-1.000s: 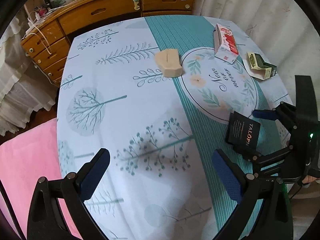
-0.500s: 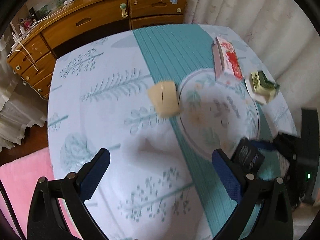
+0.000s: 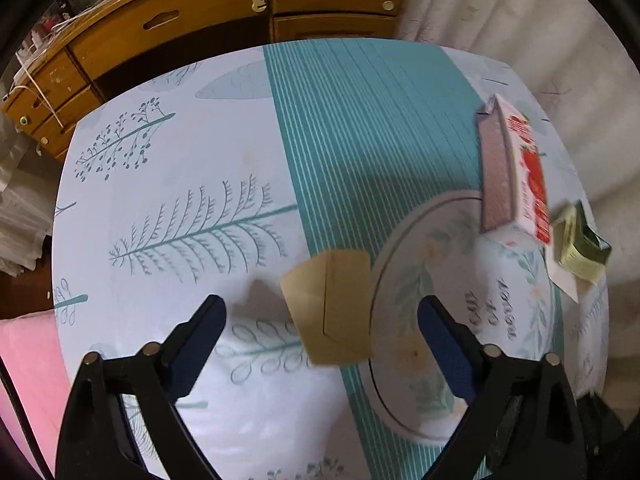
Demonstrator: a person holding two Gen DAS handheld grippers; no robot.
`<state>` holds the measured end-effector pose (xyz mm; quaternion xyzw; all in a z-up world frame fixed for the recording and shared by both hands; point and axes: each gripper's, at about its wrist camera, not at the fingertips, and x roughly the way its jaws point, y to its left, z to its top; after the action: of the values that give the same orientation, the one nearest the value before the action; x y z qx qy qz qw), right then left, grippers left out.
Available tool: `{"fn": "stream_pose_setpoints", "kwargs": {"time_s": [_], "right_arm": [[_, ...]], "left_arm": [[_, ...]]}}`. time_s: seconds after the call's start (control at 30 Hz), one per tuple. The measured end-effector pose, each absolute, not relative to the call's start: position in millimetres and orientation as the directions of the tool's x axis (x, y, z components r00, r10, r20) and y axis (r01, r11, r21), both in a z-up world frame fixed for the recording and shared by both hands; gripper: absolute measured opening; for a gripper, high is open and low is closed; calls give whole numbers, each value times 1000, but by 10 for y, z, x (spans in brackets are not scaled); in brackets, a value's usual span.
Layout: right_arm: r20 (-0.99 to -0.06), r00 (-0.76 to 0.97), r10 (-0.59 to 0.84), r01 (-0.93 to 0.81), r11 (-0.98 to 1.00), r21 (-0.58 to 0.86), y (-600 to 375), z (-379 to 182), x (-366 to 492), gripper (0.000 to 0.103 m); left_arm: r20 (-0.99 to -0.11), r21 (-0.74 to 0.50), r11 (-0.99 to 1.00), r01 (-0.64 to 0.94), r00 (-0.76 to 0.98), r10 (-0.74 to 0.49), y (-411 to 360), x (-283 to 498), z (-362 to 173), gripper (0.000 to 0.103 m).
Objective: Collect trash
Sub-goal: 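Grasp the black TALON card with the right gripper while the left grasps the beige box, then carry the card and beige box down over the bin with both grippers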
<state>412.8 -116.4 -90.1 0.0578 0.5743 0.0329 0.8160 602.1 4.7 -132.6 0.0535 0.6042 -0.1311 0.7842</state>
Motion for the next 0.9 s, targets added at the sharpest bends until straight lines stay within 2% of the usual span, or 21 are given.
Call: {"fn": "stream_pose_setpoints", "kwargs": {"time_s": [0.03, 0.1, 0.23, 0.27, 0.3, 0.57, 0.9], "right_arm": [[-932, 341, 121, 20, 990, 137, -1165, -890, 4111, 60], [-930, 346, 124, 29, 989, 143, -1167, -861, 4082, 60], [-926, 355, 131, 39, 987, 154, -1175, -818, 3996, 59], [-924, 358, 132, 41, 987, 157, -1177, -813, 3979, 59], [-923, 360, 133, 42, 987, 158, -1181, -804, 3969, 59], [-913, 383, 139, 49, 984, 170, -1231, -745, 3923, 59], [-890, 427, 163, 43, 979, 199, -1291, -497, 3548, 59]], "left_arm": [[-963, -76, 962, 262, 229, -139, 42, 6045, -1359, 82], [-968, -83, 965, 247, 210, -137, 48, 6080, -1421, 66], [-967, -65, 966, 249, 222, -122, -5, 6080, -1446, 56], [-966, -53, 966, 254, 231, -114, -22, 6069, -1443, 46], [-965, -43, 965, 260, 239, -108, -34, 6057, -1439, 45], [-956, -37, 966, 257, 273, -109, -30, 5817, -1344, 44], [-927, -49, 966, 254, 349, -139, 152, 4841, -744, 44]]}}
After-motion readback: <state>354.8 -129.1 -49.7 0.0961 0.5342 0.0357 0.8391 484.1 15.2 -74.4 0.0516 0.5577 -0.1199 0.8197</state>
